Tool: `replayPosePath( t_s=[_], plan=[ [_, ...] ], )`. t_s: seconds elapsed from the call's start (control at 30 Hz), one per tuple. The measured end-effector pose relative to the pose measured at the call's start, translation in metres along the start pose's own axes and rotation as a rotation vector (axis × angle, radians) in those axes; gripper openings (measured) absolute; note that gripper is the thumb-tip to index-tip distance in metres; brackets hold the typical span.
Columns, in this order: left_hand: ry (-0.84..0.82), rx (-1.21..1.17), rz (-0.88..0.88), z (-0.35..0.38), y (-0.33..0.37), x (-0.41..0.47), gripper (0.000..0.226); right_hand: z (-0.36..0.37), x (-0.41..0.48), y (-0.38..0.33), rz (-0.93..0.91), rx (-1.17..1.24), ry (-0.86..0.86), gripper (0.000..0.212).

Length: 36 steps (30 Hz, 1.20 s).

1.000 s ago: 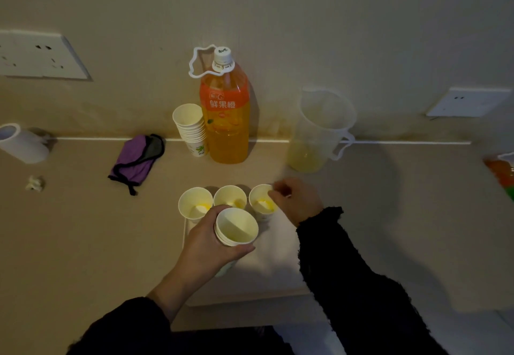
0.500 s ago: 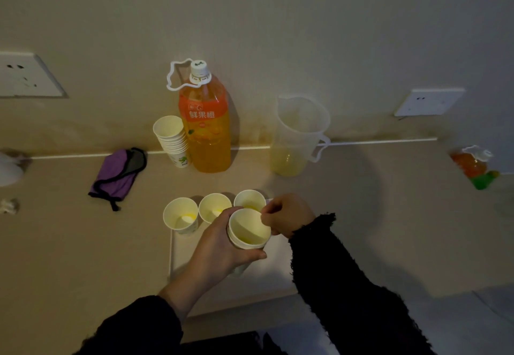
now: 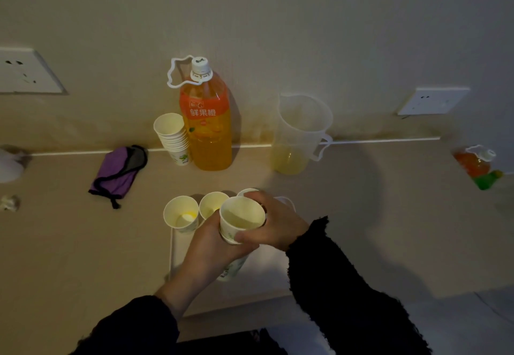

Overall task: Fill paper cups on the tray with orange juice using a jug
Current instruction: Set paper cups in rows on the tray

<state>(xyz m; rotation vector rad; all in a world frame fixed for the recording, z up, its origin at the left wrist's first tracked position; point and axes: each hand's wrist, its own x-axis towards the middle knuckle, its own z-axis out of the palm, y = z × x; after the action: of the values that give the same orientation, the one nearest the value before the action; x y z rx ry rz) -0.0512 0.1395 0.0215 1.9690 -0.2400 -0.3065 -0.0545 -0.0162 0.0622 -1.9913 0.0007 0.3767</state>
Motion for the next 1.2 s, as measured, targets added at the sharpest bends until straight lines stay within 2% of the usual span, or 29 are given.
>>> replayPosePath(
  t_s=[0.03, 0.07, 0.13, 0.17, 0.23, 0.3, 0.4, 0.5, 0.63, 0.67, 0.97, 1.2],
  plan=[
    [-0.002, 0.007, -0.022, 0.000, -0.002, 0.001, 0.056, 0.000, 0.002, -0.001, -0.001, 0.010, 0.036, 0.041],
    [-0.005, 0.020, -0.046, 0.000, -0.005, 0.001, 0.060, -0.004, 0.002, -0.004, 0.028, 0.019, 0.082, 0.050],
    [-0.001, 0.061, -0.083, -0.001, -0.010, 0.002, 0.067, -0.019, 0.005, -0.003, 0.078, 0.070, 0.215, 0.088],
    [0.008, 0.085, -0.102, -0.001, -0.011, 0.001, 0.073, -0.030, 0.005, -0.001, 0.076, 0.079, 0.293, 0.095],
    [0.041, 0.111, -0.126, -0.003, -0.013, 0.000, 0.082, -0.053, 0.005, 0.005, 0.089, 0.043, 0.439, 0.087],
    [0.060, 0.107, -0.138, -0.006, -0.014, -0.001, 0.085, -0.070, 0.004, 0.015, 0.125, -0.023, 0.507, 0.062],
    [0.065, 0.079, -0.145, -0.008, -0.019, -0.004, 0.084, -0.072, 0.008, 0.038, 0.195, -0.135, 0.432, 0.046],
    [0.051, 0.063, -0.153, -0.009, -0.022, -0.006, 0.083, -0.058, 0.022, 0.068, 0.257, -0.222, 0.357, 0.040],
    [0.040, 0.040, -0.157, -0.012, -0.022, -0.010, 0.084, -0.036, 0.043, 0.102, 0.373, -0.344, 0.278, 0.077],
    [0.039, 0.041, -0.158, -0.014, -0.022, -0.011, 0.084, -0.031, 0.046, 0.106, 0.387, -0.372, 0.275, 0.080],
    [0.076, 0.047, -0.165, -0.022, -0.027, -0.016, 0.085, -0.017, 0.052, 0.119, 0.393, -0.332, 0.399, 0.081],
    [0.074, 0.063, -0.168, -0.023, -0.030, -0.016, 0.084, -0.020, 0.056, 0.122, 0.396, -0.332, 0.386, 0.087]
  ],
)
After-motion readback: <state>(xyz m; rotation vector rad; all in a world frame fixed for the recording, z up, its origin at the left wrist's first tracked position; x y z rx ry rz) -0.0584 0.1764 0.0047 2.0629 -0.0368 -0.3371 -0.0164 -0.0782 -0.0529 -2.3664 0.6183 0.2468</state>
